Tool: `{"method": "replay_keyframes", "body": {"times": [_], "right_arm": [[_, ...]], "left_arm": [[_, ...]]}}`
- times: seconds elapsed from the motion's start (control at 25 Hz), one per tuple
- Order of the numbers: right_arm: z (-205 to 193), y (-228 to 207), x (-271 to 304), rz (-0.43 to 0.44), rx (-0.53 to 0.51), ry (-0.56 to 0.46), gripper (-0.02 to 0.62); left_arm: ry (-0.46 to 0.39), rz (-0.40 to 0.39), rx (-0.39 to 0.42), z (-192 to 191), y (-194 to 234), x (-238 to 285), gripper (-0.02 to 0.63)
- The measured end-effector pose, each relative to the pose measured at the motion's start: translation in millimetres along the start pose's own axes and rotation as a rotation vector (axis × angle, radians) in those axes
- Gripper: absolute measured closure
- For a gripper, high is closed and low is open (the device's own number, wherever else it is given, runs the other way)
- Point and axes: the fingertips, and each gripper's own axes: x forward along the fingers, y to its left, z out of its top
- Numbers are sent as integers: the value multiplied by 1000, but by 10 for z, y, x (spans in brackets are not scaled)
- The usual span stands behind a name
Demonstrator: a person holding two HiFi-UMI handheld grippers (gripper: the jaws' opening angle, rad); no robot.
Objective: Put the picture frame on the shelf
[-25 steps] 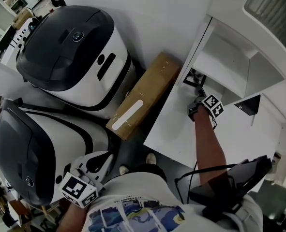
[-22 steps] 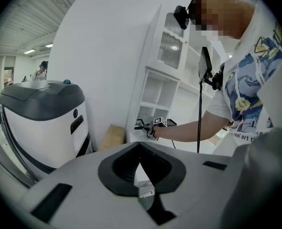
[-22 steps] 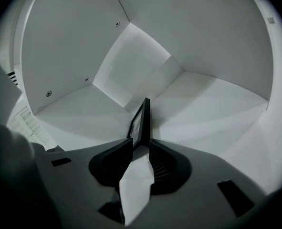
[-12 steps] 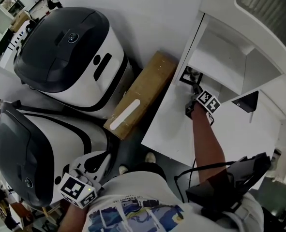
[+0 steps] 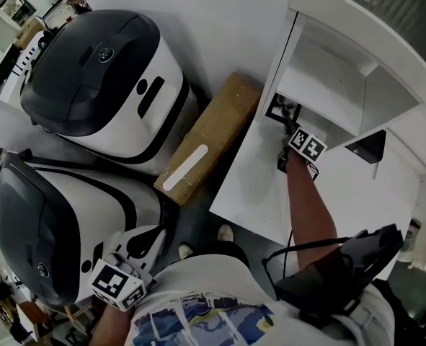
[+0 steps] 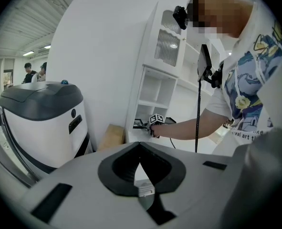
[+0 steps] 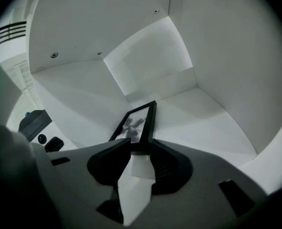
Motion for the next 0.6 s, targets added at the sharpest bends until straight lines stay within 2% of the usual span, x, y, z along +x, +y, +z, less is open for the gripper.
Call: {"method": "replay_keyframes", "body": {"times": [0.36,0.6], "right_arm": [[30,-20,-47,-47,-166,11,486],[70,19,-209,-18,-205,-7,517]], "left_arm": [[13,8,14,-20,-116,4,594],[22,-7,24,-16,-242,20,594]]}}
